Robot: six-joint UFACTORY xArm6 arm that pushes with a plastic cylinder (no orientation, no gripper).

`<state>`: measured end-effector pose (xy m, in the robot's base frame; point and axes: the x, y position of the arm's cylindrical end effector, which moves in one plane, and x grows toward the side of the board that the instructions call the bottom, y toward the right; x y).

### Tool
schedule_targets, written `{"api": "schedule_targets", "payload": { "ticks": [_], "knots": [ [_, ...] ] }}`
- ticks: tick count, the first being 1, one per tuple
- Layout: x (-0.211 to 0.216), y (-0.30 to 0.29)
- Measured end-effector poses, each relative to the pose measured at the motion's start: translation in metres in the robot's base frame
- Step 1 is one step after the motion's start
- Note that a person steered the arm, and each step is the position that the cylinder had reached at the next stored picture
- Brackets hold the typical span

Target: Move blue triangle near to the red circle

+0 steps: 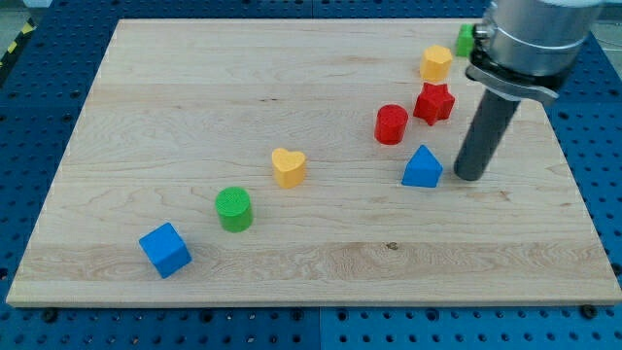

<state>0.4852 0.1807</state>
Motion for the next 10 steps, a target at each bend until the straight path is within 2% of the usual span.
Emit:
{"api": "schedule_targets", "payload": {
  "ticks": [2,3,5,7,8,9,10],
  "knots": [
    [0.016,-0.006],
    [0.015,-0.035],
    [-0.007,-0.084],
    [-0.017,-0.097],
    [0.003,-0.064],
    [0.035,0.01],
    [0.035,0.029]
  ]
}}
